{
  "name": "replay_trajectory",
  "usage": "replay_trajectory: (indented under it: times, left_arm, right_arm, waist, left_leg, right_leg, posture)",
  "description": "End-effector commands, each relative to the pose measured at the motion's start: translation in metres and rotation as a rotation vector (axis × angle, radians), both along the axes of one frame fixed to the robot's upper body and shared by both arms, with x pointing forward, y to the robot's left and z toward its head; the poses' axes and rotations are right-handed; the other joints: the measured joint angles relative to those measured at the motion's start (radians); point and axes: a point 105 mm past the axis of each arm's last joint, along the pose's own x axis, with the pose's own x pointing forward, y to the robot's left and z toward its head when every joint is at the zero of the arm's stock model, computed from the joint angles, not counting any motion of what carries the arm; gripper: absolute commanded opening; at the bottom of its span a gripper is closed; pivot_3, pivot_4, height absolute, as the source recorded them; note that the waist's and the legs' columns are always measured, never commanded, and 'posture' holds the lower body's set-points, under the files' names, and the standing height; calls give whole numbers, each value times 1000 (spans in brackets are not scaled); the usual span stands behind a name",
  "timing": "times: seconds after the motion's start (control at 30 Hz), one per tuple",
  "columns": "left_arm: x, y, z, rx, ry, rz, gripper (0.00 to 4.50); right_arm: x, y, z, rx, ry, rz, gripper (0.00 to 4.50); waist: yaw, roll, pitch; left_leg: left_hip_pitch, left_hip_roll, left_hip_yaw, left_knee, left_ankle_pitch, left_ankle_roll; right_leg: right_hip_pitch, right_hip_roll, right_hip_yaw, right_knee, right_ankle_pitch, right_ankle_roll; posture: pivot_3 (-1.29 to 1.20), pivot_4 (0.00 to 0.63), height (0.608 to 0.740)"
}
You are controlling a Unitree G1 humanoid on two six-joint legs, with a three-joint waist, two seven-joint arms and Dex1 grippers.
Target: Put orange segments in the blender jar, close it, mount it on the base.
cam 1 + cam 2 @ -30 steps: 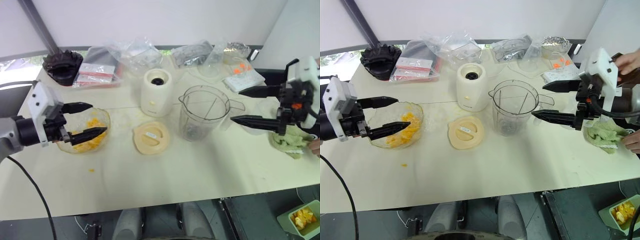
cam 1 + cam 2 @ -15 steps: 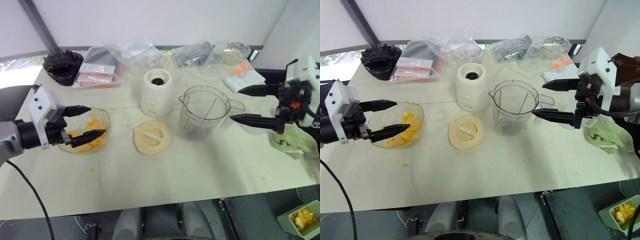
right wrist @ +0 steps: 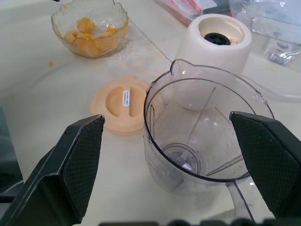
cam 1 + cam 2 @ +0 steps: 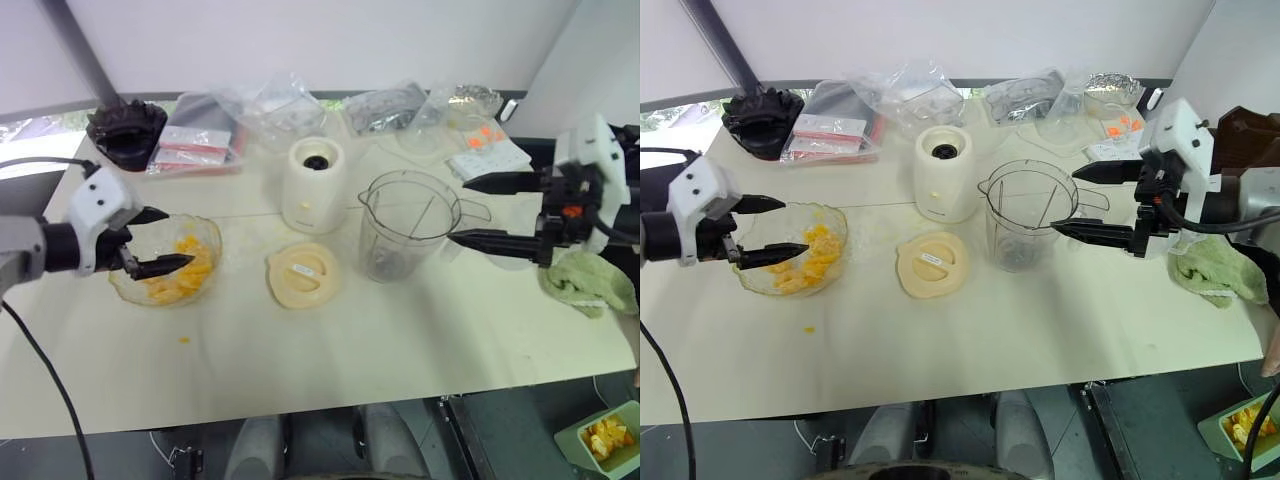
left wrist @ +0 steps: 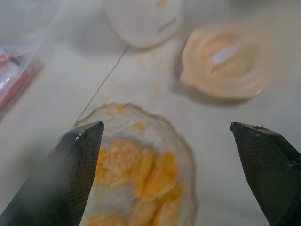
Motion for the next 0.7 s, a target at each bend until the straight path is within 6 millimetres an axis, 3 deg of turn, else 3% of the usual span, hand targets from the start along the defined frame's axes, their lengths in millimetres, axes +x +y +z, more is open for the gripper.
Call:
replay_trajectory:
  times: [0.03, 0.37, 0.7]
  left_arm:
    - [10, 15, -7, 89, 85, -50, 4500]
    - [41, 23, -40, 218, 303, -132, 4500]
    - [43, 23, -73, 296, 426, -184, 4500]
  right_arm:
    - [2, 3, 10, -19, -47, 20, 4450]
    - [0, 10, 11, -38, -22, 41, 4450]
    - [-2, 12, 10, -46, -5, 38, 4450]
  waist:
    - [-2, 0, 0]
    - [5, -1, 0]
    - [3, -1, 0]
  left_leg:
    - [0, 0, 1, 0, 0, 0]
    - [-6, -1, 0, 3, 0, 1]
    - [-7, -1, -1, 4, 0, 1]
  right_leg:
    - [-1, 0, 0, 0, 0, 0]
    - [-5, 2, 0, 4, 1, 1]
    - [-7, 2, 0, 7, 1, 1]
  posture:
    - [0, 150, 740]
    - [0, 150, 740]
    - [0, 150, 740]
